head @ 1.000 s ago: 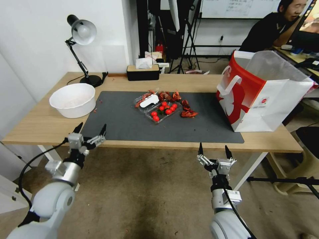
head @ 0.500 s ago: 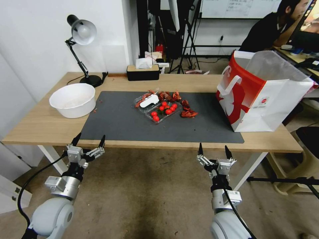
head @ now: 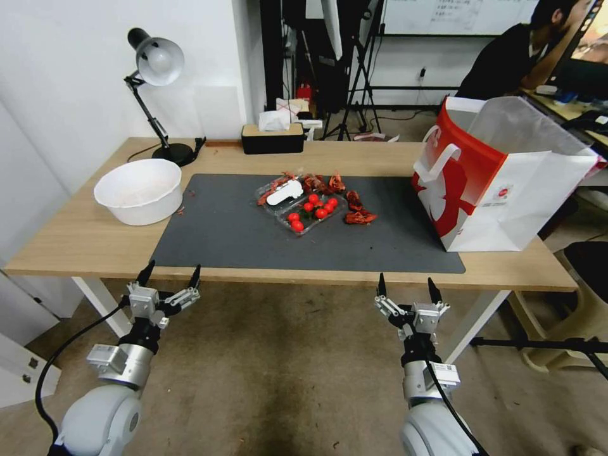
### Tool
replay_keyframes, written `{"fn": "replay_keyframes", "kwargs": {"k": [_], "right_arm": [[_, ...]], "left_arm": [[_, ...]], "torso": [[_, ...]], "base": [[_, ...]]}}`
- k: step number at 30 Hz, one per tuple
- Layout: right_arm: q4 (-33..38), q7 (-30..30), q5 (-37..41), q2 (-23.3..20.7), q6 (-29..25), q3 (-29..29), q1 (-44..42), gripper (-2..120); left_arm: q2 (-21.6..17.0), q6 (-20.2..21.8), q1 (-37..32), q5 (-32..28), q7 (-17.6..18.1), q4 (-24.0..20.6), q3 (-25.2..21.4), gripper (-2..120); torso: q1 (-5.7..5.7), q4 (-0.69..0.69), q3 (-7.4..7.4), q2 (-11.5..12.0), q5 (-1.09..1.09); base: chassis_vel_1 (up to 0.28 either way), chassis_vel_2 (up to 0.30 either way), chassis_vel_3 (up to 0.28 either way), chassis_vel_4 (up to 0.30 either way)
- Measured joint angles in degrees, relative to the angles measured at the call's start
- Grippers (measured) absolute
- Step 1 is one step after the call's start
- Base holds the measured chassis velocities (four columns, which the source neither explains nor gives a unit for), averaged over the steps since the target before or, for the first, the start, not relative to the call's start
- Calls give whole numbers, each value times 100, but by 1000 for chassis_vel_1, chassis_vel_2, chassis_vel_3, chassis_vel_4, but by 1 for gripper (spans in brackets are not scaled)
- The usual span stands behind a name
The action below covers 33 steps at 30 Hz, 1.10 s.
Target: Pick up the trash from the table and place it into the takeout bag.
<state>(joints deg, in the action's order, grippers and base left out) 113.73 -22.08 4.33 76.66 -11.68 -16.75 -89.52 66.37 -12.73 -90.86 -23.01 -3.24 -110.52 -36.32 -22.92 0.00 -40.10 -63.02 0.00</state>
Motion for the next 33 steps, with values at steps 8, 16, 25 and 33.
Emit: {"fn": "replay_keyframes", "kwargs": {"k": [8, 16, 25, 33], "right_arm": [[-9, -4, -3, 9, -4, 38, 4, 100], [-12, -6, -16, 24, -7, 52, 1, 100], [-14, -12, -58, 25, -10, 44, -4, 100], [-18, -35, -131, 31, -12, 31, -21, 100]], "left_arm": [[13, -64, 2, 0, -12, 110, 31, 100], [20, -91, 8, 16, -15, 145, 37, 100], [22, -128, 28, 23, -16, 159, 30, 100], [68, -260, 39, 85, -32, 164, 15, 100]], "torso": [[0, 0, 0, 0, 0], [0, 0, 0, 0, 0], [0, 0, 0, 0, 0], [0, 0, 0, 0, 0]], "base": [[0, 0, 0, 0], [0, 0, 0, 0], [0, 0, 0, 0], [0, 0, 0, 0]]}}
